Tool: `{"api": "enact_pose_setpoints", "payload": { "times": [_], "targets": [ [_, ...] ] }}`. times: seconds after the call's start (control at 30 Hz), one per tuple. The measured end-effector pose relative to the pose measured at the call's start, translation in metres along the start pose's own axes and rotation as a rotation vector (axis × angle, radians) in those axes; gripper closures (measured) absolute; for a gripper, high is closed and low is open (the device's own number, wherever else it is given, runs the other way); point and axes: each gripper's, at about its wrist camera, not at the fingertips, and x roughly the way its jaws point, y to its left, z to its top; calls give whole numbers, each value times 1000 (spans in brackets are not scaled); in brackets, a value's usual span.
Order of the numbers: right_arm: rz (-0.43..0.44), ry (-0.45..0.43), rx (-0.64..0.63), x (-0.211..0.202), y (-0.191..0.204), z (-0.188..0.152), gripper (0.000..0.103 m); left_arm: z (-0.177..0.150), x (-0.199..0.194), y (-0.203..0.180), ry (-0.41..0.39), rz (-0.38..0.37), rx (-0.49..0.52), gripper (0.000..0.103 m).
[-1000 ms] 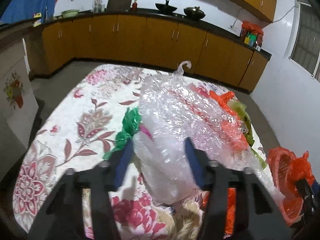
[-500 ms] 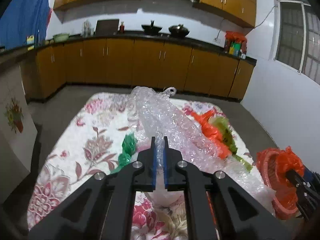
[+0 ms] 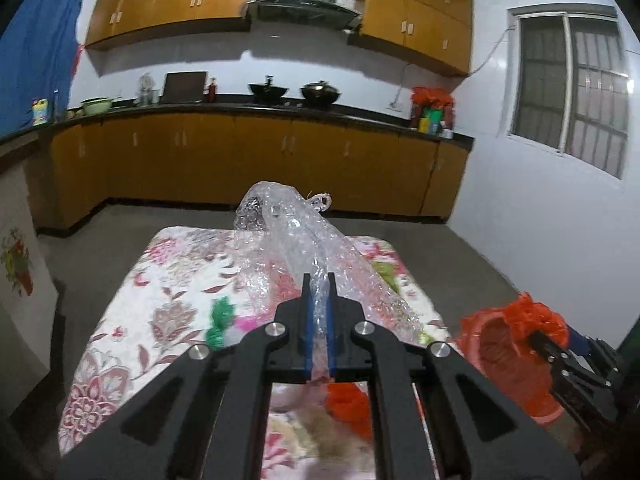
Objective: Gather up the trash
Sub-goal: 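Carry the red bag with the right tool over the basket while the left tool grasps bubble wrap, then release the bubble wrap from the left tool into the basket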
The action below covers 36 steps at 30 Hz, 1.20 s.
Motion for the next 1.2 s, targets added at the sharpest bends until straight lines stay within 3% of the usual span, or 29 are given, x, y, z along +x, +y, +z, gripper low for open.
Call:
{"api": "enact_pose_setpoints", "payload": {
  "times": [0.33,0.6,1.2],
  "targets": [
    [-157,-22,108,-18,-62,6,54,-6,2,-72,9,-173,46,96],
    [-260,9,218,-20,-110,-2,54,-24,23,-129,54,-293,84,96],
    [-269,18,332,-7,-159,-6,52,-58,67,-211,144,-434,152,96]
  ]
}}
